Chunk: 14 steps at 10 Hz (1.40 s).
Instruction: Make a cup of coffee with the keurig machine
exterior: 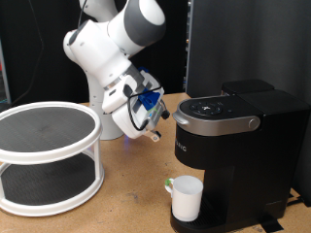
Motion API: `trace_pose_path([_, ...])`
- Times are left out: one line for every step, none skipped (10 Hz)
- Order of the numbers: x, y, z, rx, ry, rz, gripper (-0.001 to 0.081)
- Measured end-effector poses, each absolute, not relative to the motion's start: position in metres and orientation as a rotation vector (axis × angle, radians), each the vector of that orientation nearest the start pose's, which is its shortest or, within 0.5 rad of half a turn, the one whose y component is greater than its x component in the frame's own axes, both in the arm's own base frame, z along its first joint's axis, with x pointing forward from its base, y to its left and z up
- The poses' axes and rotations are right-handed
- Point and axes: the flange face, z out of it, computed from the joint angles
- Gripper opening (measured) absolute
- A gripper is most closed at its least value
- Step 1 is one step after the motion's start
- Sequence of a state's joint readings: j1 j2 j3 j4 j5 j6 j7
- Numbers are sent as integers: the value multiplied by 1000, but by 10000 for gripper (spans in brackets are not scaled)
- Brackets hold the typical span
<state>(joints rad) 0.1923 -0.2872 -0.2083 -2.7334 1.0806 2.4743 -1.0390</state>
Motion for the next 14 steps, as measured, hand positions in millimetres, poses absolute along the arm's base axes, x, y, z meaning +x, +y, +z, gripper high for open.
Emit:
trace_pose_path([388,-4,323,-2487,-208,-436,805])
trace_pose_path([386,-5,337,-2487,-231,-426,805])
trace_pose_path([382,-6,350,-2479,-248,-421,805])
trace_pose_path([379,-8,363,-2467,-261,-423,805])
trace_pose_path([374,-10,375,-2455,-273,-419,805])
trace_pose_path([369,-12,388,-2445,-280,-417,805])
trace_pose_path([364,-15,399,-2439,-281,-418,805])
trace_pose_path([359,-18,409,-2438,-286,-414,805])
trace_pose_path([354,-19,413,-2437,-287,-406,805])
trace_pose_path([354,-19,412,-2436,-286,-405,805])
trace_pose_path([354,-18,412,-2412,-283,-421,805])
trace_pose_path([356,-15,413,-2379,-268,-443,805])
trace_pose_path([358,-10,416,-2346,-249,-471,805])
trace_pose_path([362,-4,423,-2317,-231,-500,805])
